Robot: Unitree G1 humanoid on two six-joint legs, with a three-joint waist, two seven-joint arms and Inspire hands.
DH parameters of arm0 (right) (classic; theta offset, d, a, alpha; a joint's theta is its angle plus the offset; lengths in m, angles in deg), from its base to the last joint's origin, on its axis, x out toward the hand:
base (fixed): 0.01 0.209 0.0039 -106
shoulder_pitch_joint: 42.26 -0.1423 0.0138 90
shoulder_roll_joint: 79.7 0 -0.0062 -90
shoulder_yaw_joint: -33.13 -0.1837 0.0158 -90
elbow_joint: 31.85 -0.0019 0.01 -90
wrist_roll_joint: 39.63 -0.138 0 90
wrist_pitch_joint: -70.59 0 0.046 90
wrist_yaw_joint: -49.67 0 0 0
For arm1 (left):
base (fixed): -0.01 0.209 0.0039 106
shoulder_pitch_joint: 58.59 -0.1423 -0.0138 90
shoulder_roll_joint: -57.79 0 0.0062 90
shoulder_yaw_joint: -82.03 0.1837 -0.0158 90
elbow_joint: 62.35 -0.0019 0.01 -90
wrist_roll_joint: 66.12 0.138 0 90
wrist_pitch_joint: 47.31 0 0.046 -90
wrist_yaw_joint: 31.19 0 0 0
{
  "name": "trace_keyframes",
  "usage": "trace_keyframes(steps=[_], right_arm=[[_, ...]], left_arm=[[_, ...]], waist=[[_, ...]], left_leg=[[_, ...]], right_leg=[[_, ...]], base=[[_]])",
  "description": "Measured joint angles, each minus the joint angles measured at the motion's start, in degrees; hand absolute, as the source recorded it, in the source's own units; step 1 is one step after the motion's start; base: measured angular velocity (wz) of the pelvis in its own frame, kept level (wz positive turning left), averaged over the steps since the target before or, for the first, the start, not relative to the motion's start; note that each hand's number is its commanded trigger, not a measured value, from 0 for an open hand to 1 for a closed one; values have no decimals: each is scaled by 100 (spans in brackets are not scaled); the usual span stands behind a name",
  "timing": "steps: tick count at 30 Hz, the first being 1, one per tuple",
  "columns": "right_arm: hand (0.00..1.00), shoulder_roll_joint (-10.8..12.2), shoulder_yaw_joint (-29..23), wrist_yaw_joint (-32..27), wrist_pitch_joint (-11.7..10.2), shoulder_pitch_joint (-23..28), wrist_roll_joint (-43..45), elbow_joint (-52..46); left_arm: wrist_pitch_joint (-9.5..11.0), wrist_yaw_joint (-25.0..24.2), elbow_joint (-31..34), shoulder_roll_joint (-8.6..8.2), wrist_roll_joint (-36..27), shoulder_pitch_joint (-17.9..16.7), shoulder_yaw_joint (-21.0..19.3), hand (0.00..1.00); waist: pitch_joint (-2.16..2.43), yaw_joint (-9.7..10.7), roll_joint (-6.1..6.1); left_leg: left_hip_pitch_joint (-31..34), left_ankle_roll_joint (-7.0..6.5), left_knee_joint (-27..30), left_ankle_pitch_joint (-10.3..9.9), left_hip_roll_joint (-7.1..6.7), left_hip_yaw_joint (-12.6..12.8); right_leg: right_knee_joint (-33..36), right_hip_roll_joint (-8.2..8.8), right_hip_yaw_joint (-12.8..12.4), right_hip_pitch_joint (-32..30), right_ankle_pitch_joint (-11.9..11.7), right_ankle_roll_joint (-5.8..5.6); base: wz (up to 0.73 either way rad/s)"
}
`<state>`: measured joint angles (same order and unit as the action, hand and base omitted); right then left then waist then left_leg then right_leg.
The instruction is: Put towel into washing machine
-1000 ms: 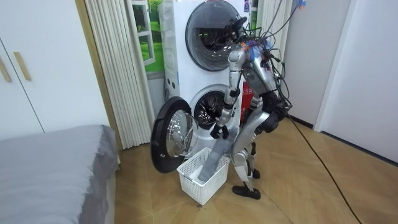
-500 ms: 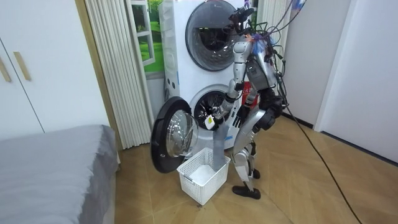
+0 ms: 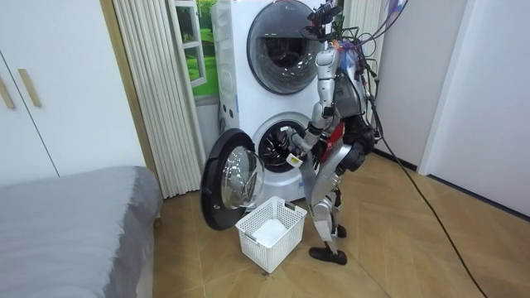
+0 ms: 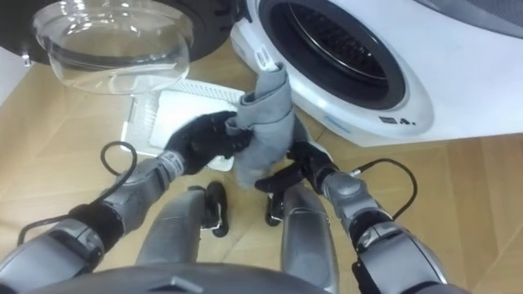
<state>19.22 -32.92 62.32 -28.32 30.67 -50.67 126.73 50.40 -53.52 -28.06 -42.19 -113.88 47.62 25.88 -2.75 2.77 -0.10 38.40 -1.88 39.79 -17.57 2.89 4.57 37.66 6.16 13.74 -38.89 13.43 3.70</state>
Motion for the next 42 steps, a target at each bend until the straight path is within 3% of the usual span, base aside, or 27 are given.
trace_keyframes(steps=[6, 12, 13, 14, 15, 24, 38, 39, 40, 42], right_arm=[[0, 8, -62, 8, 149, 1, 9, -148], [0, 21, -146, 53, 350, 25, 11, -181], [38, 25, -147, 61, 361, 26, 11, -182], [94, 32, -161, 58, 372, 23, 9, -193], [100, 43, -161, 52, 374, 16, 7, -196], [100, 94, -199, -188, 429, 18, 40, -210], [100, 138, -272, -437, 484, 30, 93, -383], [100, 140, -271, -434, 482, 30, 119, -384], [100, 140, -272, -433, 482, 30, 126, -384], [100, 132, -288, -432, 481, 28, 136, -383]], left_arm=[[-263, -557, 14, -28, -847, -79, 62, 100], [-496, -640, 201, -45, -1598, -78, 15, 100], [-501, -658, 227, -48, -1675, -78, 13, 100], [-522, -670, 289, -55, -1805, -79, 11, 100], [-523, -677, 301, -89, -1922, -75, 4, 100], [-534, -680, 356, -353, -2549, -70, -205, 100], [-535, -679, 412, -452, -2701, -68, -359, 100], [-535, -679, 412, -452, -2701, -68, -359, 61], [-535, -679, 412, -452, -2701, -69, -355, 0], [-534, -679, 411, -445, -2706, -75, -379, 0]], waist=[[-1, 3, 5], [-3, 9, 11], [-3, 7, 12], [-3, 3, 12], [-2, 5, 12], [0, -7, 22], [13, -2, 51], [13, -7, 51], [13, -11, 51], [14, -13, 50]], left_leg=[[-13, 1, 43, 1, 31, 8], [-9, 2, 42, 0, 47, -4], [-10, 2, 42, 0, 48, -3], [-9, 2, 41, 0, 51, -2], [-10, 2, 39, 0, 57, -2], [8, 2, 0, 0, 84, -6], [3, 2, -7, 0, 92, -7], [3, 2, -8, 0, 92, -7], [2, 2, -9, 0, 92, -7], [-9, 5, -32, 2, 85, -6]], right_leg=[[-9, -24, 4, 35, -7, 13], [-39, -35, 23, 57, -44, 24], [-39, -35, 22, 57, -44, 24], [-45, -39, 22, 57, -47, 24], [-57, -46, 25, 66, -50, 23], [-177, -96, 29, 78, -80, 10], [-209, -115, 21, 90, -94, 6], [-211, -116, 20, 90, -95, 5], [-211, -118, 18, 90, -96, 5], [-214, -117, 15, 94, -97, 4]], base=[[0], [0], [0], [0], [0], [0], [0], [0], [0], [0]])
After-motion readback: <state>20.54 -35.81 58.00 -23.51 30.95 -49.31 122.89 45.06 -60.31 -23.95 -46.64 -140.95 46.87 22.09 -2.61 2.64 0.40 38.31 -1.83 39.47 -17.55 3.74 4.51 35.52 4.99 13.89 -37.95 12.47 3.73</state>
